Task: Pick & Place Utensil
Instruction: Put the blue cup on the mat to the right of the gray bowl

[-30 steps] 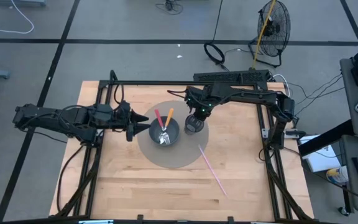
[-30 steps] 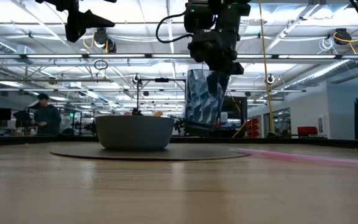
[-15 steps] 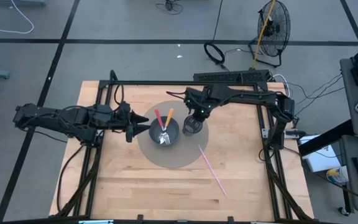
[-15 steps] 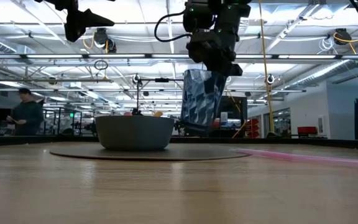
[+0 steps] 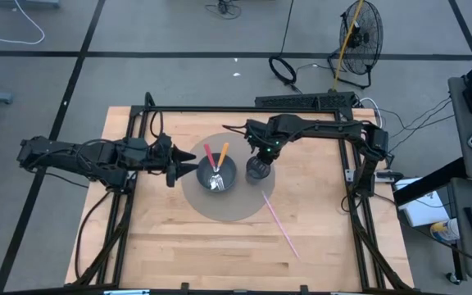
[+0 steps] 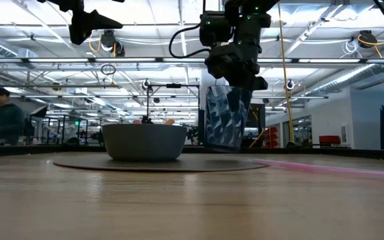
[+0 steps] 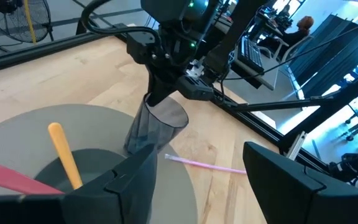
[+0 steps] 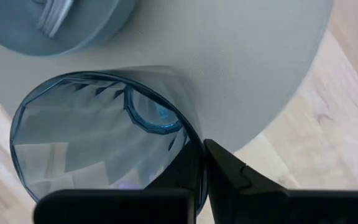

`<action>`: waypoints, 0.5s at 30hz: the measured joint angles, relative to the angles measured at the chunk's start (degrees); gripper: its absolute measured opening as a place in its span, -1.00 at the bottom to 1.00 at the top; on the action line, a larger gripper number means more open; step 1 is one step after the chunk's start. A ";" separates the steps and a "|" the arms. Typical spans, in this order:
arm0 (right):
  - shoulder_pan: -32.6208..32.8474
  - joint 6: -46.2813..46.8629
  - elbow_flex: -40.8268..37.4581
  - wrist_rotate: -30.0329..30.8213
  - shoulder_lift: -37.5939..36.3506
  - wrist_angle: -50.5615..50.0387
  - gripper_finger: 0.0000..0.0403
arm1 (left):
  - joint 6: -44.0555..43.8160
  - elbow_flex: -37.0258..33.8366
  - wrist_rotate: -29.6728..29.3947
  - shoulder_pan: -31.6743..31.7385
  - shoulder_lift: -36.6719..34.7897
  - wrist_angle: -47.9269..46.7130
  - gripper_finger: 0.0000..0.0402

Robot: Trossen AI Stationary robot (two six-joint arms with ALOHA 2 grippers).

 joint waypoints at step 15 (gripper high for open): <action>-0.02 0.22 -3.11 -0.49 -0.02 0.58 -0.96 | -0.11 -0.02 -0.03 0.00 0.00 -0.90 0.21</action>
